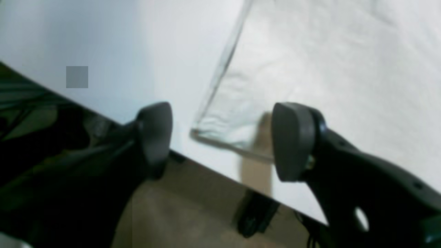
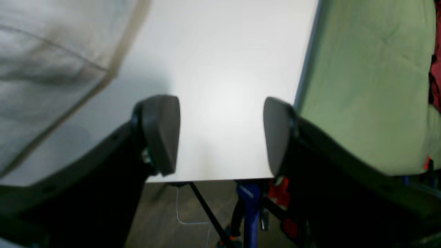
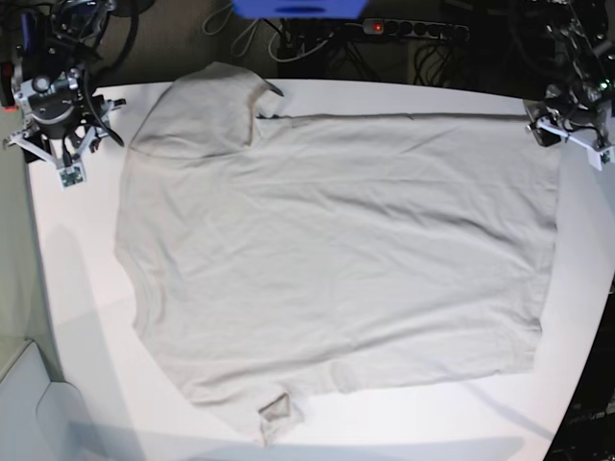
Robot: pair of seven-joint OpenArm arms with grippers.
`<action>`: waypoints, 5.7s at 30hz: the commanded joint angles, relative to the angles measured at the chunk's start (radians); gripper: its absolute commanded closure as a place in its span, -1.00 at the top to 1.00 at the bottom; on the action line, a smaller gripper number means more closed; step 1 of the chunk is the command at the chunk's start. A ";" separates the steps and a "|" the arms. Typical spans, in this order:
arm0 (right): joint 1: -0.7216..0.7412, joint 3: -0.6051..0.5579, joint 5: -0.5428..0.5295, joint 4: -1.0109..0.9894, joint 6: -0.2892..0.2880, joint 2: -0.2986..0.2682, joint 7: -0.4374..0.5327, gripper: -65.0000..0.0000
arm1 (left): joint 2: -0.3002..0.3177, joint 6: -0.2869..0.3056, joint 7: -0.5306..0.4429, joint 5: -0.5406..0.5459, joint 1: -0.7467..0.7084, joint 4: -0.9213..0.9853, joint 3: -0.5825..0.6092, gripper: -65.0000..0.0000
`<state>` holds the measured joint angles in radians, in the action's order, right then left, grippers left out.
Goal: Layout the t-shirt on the table in an organized manner, then fold the t-shirt properly
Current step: 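Grasp the shirt's collar-side edge corners with both grippers, then lift the grasped edge with both grippers and fold it over the shirt body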
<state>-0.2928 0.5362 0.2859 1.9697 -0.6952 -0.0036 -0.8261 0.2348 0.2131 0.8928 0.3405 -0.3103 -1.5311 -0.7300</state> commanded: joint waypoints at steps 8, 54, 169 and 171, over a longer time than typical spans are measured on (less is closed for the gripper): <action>-0.012 0.005 0.003 0.016 -0.003 -0.011 0.017 0.17 | 0.016 -0.001 -0.017 -0.001 0.007 0.028 -0.003 0.34; -0.061 -0.144 0.002 0.026 -0.003 0.161 -0.063 0.18 | 0.018 -0.001 -0.008 -0.002 0.070 0.042 -0.001 -1.00; 0.386 -0.322 -0.067 -0.197 -0.003 0.046 -0.071 -1.00 | 0.044 -0.002 0.090 -0.002 0.337 0.014 -0.023 -1.00; 0.401 -0.322 -0.067 -0.214 -0.003 0.046 -0.071 -1.00 | 0.044 -0.002 0.084 -0.002 0.340 0.037 -0.023 -1.00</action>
<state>0.0910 0.2146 0.2203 1.7405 -0.6952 0.0471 -0.9146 0.2600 0.2134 0.9947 0.3397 0.0177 -1.4780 -0.7483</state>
